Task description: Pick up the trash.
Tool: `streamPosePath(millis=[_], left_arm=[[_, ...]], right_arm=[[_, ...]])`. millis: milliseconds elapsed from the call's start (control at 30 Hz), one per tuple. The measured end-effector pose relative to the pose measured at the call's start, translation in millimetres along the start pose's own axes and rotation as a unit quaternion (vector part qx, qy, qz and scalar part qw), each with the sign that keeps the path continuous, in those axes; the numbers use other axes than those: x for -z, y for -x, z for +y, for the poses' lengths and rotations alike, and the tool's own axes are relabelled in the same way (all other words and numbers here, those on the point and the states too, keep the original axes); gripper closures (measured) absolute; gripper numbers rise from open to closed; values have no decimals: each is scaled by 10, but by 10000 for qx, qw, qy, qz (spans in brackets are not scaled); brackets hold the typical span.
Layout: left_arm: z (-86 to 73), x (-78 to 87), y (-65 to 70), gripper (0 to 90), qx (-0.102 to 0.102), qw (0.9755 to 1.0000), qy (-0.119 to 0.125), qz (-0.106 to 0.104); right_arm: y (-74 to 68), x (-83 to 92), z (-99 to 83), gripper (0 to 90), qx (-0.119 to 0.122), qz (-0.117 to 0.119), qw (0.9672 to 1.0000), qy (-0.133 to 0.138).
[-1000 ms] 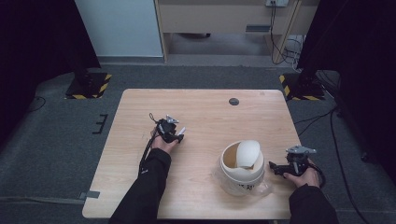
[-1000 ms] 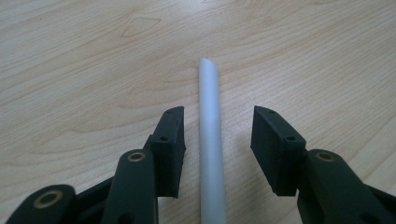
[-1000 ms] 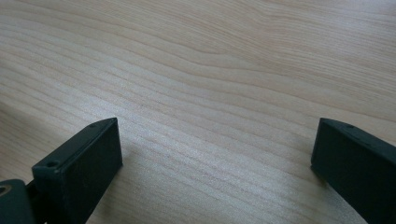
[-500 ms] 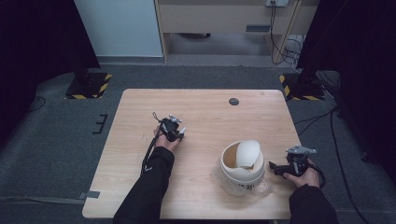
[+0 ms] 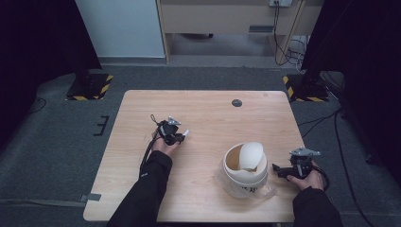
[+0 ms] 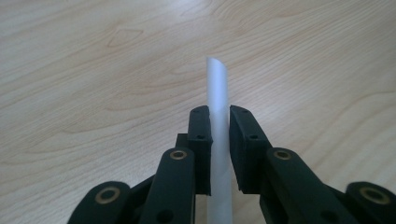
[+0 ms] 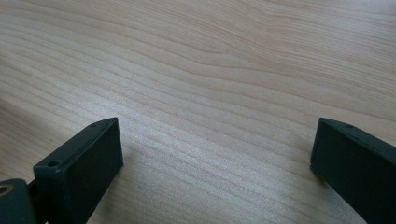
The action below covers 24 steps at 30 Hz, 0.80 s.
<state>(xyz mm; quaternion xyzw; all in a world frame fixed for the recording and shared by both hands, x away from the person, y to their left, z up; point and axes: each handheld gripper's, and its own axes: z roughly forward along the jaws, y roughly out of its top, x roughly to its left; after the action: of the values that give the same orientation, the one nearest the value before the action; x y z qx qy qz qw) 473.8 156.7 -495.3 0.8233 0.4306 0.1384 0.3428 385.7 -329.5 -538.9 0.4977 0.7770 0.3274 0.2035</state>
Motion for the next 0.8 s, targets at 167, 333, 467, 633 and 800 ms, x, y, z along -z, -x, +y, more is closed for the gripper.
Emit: streamPosePath(millis=[167,333,467,633,800], left_arm=[[-26,363,71,788,-39,9979,610,-209],[-92,818,134,788,-33,9883,1473,-383],[-120,1129,136,788,-36,9788,1983,-513],[3,1568,188,788,-8,9567,2834,-660],[134,1982,320,788,-183,9298,3598,-757]], right_arm=[[0,0,0,25,0,0,10000,0],[-1,0,0,24,0,-1,10000,-3],[-1,0,0,24,-1,0,10000,-3],[-3,0,0,24,-10,-1,10000,-4],[-3,0,0,24,-9,-1,10000,-5]])
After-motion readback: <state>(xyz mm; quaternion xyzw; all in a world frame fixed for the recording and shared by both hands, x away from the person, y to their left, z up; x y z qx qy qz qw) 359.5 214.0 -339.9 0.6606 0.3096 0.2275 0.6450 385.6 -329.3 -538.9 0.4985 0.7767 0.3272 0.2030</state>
